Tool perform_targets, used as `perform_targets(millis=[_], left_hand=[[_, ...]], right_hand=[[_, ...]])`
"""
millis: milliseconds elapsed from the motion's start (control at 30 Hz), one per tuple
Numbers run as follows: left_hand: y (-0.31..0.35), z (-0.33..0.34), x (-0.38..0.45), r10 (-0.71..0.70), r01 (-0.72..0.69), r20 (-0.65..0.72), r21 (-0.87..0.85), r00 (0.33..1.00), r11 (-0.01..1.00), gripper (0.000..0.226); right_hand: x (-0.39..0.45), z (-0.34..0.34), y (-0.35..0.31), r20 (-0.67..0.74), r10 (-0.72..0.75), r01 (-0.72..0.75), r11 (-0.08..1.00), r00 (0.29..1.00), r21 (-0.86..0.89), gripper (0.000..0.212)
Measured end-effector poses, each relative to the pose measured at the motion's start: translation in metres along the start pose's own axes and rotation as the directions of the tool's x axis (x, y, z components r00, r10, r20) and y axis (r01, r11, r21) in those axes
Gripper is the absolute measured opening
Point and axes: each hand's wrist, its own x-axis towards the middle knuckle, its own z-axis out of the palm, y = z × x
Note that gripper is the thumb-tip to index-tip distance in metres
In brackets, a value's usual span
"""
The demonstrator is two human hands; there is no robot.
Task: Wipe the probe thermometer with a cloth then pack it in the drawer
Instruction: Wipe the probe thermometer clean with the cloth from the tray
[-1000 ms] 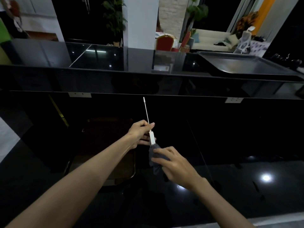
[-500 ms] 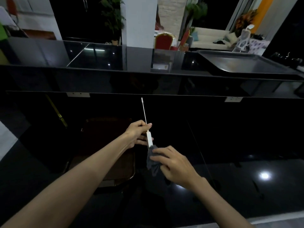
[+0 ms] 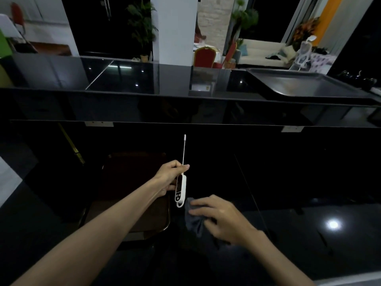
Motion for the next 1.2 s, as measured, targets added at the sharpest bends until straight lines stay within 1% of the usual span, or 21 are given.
perform_targets(millis=[33, 100, 167, 233, 267, 333, 400, 467, 533, 633, 733, 867, 1000, 1133, 1200], left_hand=[[0.0, 0.001, -0.001, 0.003, -0.003, -0.001, 0.021, 1.0, 1.0, 0.031], [0.001, 0.003, -0.006, 0.013, -0.016, 0.031, 0.094, 0.999, 0.995, 0.03], [0.002, 0.007, -0.013, 0.023, -0.036, 0.084, 0.158, 0.996, 0.987, 0.028], [0.002, 0.014, -0.019, 0.016, -0.043, 0.137, 0.192, 0.99, 0.98, 0.026], [0.003, 0.017, -0.022, 0.01, -0.044, 0.157, 0.209, 0.988, 0.977, 0.026], [0.006, 0.024, -0.028, 0.012, -0.055, 0.181, 0.235, 0.983, 0.97, 0.026], [0.008, 0.03, -0.032, 0.026, -0.071, 0.189, 0.234, 0.982, 0.97, 0.025], [0.011, 0.032, -0.036, 0.045, -0.09, 0.191, 0.233, 0.98, 0.968, 0.024], [0.012, 0.031, -0.038, 0.051, -0.099, 0.195, 0.246, 0.979, 0.964, 0.024], [0.012, 0.031, -0.04, 0.017, -0.068, 0.209, 0.241, 0.978, 0.968, 0.024], [0.013, 0.028, -0.042, -0.034, -0.007, 0.258, 0.158, 0.966, 0.987, 0.023], [0.011, 0.024, -0.042, -0.064, 0.017, 0.285, 0.165, 0.956, 0.986, 0.021], [0.01, 0.027, -0.043, -0.083, 0.032, 0.285, 0.178, 0.955, 0.983, 0.022], [0.016, 0.025, -0.046, -0.11, 0.053, 0.306, 0.189, 0.946, 0.981, 0.032], [0.018, 0.017, -0.049, -0.182, 0.112, 0.382, 0.199, 0.906, 0.974, 0.04]], right_hand=[[0.004, -0.009, 0.006, -0.037, 0.001, 0.0, 1.0, 0.999, 0.006, 0.041], [0.022, -0.03, 0.023, -0.153, 0.045, -0.048, 0.999, 0.987, -0.013, 0.045], [0.044, -0.05, 0.04, -0.262, 0.112, -0.139, 0.987, 0.958, -0.086, 0.049], [0.064, -0.065, 0.054, -0.315, 0.161, -0.222, 0.96, 0.936, -0.169, 0.051], [0.07, -0.069, 0.059, -0.309, 0.165, -0.238, 0.947, 0.937, -0.216, 0.053], [0.076, -0.072, 0.068, -0.23, 0.136, -0.206, 0.925, 0.964, -0.318, 0.059], [0.075, -0.07, 0.074, -0.13, 0.091, -0.137, 0.899, 0.987, -0.416, 0.059], [0.072, -0.067, 0.078, -0.084, 0.106, -0.133, 0.872, 0.991, -0.471, 0.056], [0.068, -0.066, 0.079, -0.092, 0.113, -0.144, 0.861, 0.989, -0.487, 0.05], [0.063, -0.067, 0.078, -0.106, 0.075, -0.118, 0.863, 0.992, -0.491, 0.042], [0.058, -0.071, 0.076, -0.103, 0.064, -0.107, 0.862, 0.993, -0.496, 0.042], [0.057, -0.07, 0.073, -0.056, 0.033, -0.057, 0.855, 0.998, -0.515, 0.044], [0.055, -0.068, 0.073, -0.088, 0.048, -0.087, 0.851, 0.995, -0.518, 0.039], [0.051, -0.07, 0.076, -0.117, 0.037, -0.095, 0.833, 0.992, -0.545, 0.034], [0.048, -0.072, 0.078, -0.153, 0.055, -0.131, 0.827, 0.987, -0.547, 0.034]])
